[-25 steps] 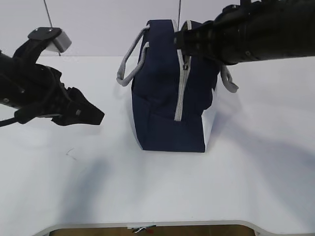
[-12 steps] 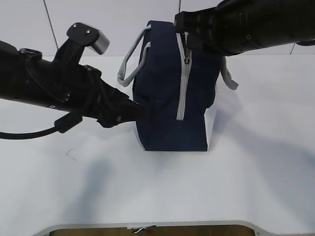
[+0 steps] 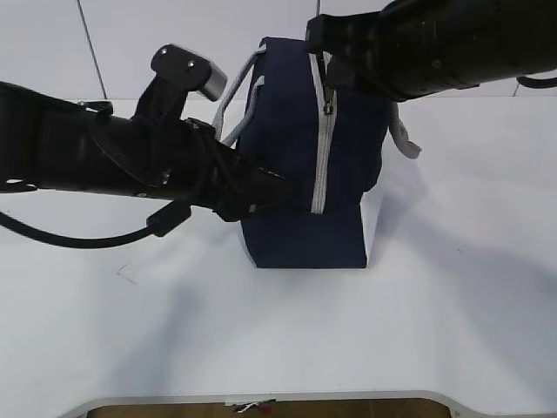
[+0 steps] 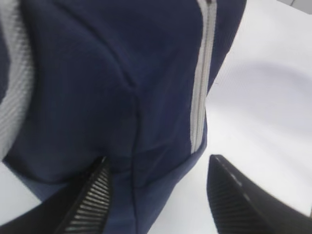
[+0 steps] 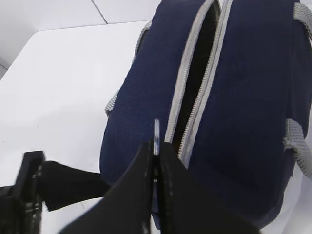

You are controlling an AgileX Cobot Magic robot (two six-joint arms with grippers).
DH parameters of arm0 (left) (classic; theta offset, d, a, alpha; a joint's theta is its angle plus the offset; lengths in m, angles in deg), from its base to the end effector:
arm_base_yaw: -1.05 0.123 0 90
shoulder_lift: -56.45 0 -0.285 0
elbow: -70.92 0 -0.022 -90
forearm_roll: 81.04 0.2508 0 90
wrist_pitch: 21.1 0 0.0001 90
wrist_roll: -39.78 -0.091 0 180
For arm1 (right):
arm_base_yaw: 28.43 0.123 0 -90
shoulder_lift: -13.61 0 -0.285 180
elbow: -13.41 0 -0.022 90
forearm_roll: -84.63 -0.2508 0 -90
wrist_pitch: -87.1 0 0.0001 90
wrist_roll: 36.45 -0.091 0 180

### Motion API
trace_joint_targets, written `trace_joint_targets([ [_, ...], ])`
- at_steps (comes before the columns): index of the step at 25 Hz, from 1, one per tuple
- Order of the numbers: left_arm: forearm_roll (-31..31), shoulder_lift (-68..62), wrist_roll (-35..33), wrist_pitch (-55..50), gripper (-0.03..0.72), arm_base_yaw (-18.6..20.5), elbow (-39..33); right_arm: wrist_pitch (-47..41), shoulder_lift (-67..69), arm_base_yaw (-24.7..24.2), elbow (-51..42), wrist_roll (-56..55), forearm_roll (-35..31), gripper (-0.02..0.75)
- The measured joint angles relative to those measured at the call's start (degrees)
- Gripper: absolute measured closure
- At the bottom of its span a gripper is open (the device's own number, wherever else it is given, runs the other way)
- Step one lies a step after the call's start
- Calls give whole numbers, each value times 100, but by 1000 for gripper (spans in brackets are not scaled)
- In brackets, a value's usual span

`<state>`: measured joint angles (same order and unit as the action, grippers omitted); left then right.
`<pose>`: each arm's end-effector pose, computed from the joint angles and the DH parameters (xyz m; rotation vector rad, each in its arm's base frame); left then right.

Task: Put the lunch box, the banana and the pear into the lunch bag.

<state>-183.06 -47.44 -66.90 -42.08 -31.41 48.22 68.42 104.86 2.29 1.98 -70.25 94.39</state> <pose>0.2825 -0.2176 0.2227 0.8759 1.9796 -0.6724 0.2892 0.1661 0.3273 -0.0831 2.1546 0.5126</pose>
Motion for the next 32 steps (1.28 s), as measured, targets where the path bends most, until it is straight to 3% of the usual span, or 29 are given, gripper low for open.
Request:
trace_joint_targets([
  [4, -54, -318, -103, -1, 267, -5, 249, 0, 0, 0, 0, 0, -8, 726],
  [6, -65, -393, -103, 10, 358, -5, 319, 0, 0, 0, 0, 0, -8, 725],
  [10, -78, -415, -114, 43, 618, -5, 333, 0, 0, 0, 0, -9, -8, 725],
  [13, -78, -415, -107, 43, 697, -5, 333, 0, 0, 0, 0, -9, -8, 725],
  [21, 746, 6, 807, 64, 697, -5, 321, -48, 0, 0, 298, -9, 75, 725],
  [25, 732, 102, 1060, 27, 677, -14, 287, -48, 0, 0, 354, -9, 110, 725],
  [27, 605, 102, 1095, 41, 610, -14, 287, -60, 0, 0, 354, -9, 110, 725],
  [32, 318, 141, 1104, 262, 360, -14, 287, -60, 0, 0, 354, -9, 110, 726],
])
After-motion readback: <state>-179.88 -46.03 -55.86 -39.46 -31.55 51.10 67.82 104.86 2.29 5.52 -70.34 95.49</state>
